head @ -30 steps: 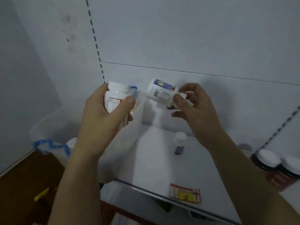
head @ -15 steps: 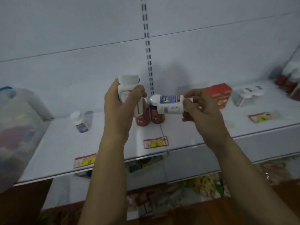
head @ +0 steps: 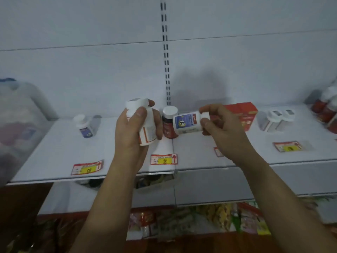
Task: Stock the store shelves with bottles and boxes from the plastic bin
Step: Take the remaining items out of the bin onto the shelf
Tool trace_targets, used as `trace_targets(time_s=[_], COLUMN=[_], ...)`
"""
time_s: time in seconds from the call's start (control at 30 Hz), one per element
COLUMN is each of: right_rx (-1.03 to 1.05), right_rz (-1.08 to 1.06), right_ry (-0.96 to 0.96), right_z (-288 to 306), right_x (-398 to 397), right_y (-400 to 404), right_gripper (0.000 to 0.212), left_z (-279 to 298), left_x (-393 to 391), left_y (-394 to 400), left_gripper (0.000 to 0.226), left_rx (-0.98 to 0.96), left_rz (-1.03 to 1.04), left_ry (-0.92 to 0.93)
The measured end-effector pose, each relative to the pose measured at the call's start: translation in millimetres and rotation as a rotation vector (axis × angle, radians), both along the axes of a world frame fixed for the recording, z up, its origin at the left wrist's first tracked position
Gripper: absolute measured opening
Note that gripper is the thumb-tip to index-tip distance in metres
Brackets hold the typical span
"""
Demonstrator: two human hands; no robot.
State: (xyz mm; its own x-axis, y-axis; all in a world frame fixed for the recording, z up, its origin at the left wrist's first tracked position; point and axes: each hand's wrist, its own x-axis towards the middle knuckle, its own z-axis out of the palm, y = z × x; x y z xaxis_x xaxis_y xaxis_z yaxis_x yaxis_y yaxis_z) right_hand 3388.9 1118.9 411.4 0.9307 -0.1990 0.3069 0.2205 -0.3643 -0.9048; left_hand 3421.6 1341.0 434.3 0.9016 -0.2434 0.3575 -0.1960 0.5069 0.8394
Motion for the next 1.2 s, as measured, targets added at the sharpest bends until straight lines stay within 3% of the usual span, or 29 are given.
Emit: trace_targets(time_s=[0.33,0.53,0.77,1.2], right_rx=[-0.155,-0.508,-0.781,-0.818], right_rz=[0.329,0.398,0.470,0.496], right_ry=[-0.036,0.024,0.137,0.186], right_z=[1,-7,-9,-22], right_x=[122,192,236,250], right_y=[168,238,269,272], right_gripper=[0.016,0.019,0.043,0.048], left_z=[-24,-43,-54,-58], left_x=[31,66,101,120], left_y=[167,228,259,263], left_gripper=[0.052,0.050,0.051,0.056], left_rx=[-0.193,-0.234,-0.261,-0.266], left_rz=[0.171,0.180,0.074,0.018], left_ry=[0.142,0.202,0.204,0.287])
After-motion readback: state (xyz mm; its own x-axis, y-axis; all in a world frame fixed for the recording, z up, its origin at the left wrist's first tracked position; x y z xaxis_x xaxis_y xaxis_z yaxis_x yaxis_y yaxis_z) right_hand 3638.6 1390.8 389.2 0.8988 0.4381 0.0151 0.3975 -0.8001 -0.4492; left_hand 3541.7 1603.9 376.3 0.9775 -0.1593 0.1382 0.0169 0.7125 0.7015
